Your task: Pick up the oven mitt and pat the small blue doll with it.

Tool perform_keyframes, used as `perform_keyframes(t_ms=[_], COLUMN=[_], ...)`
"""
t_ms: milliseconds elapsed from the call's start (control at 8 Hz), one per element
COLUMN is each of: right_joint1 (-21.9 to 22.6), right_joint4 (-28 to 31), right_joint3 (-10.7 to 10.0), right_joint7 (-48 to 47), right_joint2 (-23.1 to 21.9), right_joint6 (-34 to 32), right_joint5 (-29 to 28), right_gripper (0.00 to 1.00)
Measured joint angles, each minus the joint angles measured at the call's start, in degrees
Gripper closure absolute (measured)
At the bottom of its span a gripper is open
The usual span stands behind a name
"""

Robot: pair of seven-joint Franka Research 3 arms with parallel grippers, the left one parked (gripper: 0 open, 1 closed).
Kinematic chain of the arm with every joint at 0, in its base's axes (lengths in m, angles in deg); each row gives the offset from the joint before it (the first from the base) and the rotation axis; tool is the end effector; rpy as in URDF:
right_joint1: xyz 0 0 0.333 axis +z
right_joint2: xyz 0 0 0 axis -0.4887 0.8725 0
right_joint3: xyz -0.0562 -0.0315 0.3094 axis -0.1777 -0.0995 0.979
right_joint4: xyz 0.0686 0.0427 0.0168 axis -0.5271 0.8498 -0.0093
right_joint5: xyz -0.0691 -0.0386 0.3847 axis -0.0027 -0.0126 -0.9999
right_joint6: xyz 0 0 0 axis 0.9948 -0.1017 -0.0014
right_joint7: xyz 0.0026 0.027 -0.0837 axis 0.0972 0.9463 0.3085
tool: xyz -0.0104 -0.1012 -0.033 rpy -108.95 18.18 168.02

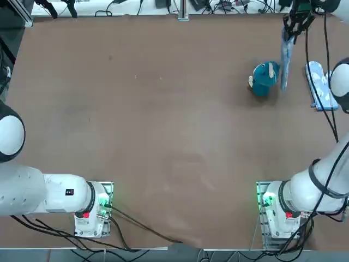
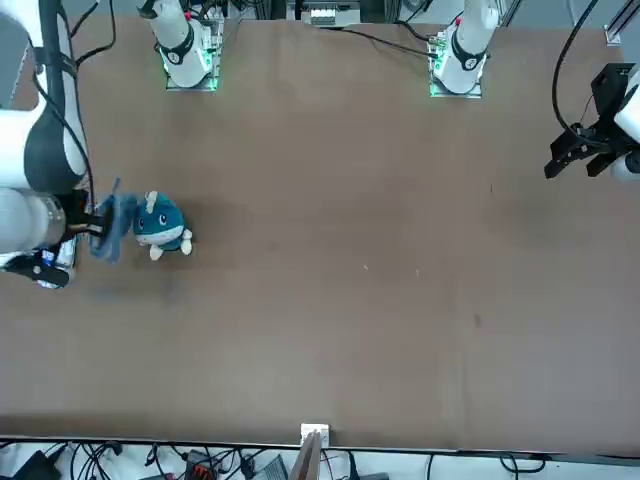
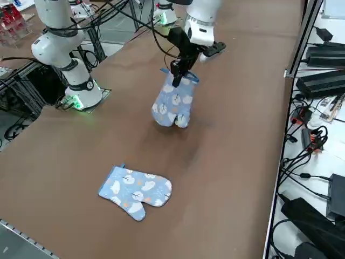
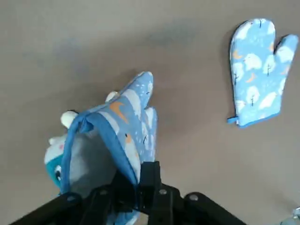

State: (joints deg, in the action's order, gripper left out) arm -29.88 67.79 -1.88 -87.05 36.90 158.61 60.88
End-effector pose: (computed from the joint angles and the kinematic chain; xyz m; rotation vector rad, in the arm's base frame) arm 0.6524 -0.0166 0.4353 2.8997 -0.3884 -0.4253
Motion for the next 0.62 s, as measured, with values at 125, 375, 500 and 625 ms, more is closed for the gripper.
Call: perform_keyframes(t_ms=[125, 375, 500, 625], right_joint1=[-0.07, -0.14, -0.17, -0.28], right_joint4=[-0.04, -0.14, -0.35, -0.66], right_joint3=[-0.14, -0.49, -0.88, -1.30], right_joint7=[-1.56, -3.68, -3.70, -3.35], right_joint2=[0.14, 0.18, 0.18, 0.17], right_joint6=[2.48, 6.44, 6.66, 5.78], right_joint5=[-0.20, -0.22, 0.63, 2.92], right_gripper=[0.96, 0.96, 0.96, 0.96])
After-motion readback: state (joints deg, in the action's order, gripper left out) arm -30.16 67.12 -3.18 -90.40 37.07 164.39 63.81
